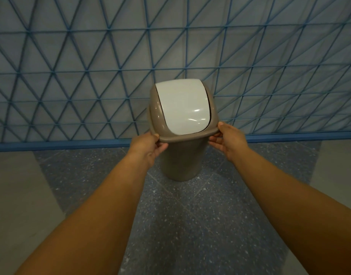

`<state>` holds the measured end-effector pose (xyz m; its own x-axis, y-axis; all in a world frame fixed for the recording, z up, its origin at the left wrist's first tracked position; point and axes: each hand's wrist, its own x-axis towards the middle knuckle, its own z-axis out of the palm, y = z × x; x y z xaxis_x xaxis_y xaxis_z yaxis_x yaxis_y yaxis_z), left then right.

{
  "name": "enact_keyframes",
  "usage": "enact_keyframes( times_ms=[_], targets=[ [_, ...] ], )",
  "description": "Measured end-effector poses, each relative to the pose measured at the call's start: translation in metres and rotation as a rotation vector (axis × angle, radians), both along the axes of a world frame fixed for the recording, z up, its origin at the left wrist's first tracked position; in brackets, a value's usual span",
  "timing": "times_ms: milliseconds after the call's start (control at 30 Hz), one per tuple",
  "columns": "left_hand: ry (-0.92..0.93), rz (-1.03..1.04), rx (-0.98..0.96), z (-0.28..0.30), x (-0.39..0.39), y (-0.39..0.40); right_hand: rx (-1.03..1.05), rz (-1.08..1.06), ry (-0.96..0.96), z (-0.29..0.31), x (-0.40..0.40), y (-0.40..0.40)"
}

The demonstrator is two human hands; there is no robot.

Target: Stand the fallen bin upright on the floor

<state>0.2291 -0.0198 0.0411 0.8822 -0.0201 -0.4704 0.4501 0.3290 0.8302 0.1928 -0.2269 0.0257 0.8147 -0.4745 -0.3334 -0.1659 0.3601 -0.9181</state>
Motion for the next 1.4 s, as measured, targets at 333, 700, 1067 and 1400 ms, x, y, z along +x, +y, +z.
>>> enact_keyframes(
  times_ms=[333, 700, 1067, 1400],
  targets=[
    [0.021, 0.023, 0.064, 0.004, 0.019, -0.002, 0.025, 0.013, 0.000, -0.005, -0.002, 0.002],
    [0.027, 0.018, 0.048, 0.008, 0.017, -0.001, 0.022, 0.027, 0.031, -0.002, 0.002, 0.001],
    [0.031, 0.025, 0.063, 0.007, 0.018, -0.002, 0.028, 0.034, 0.033, -0.001, -0.001, 0.001],
    [-0.017, 0.034, 0.197, 0.008, 0.006, 0.001, -0.022, 0.036, 0.068, 0.004, -0.007, 0.003]
  ],
)
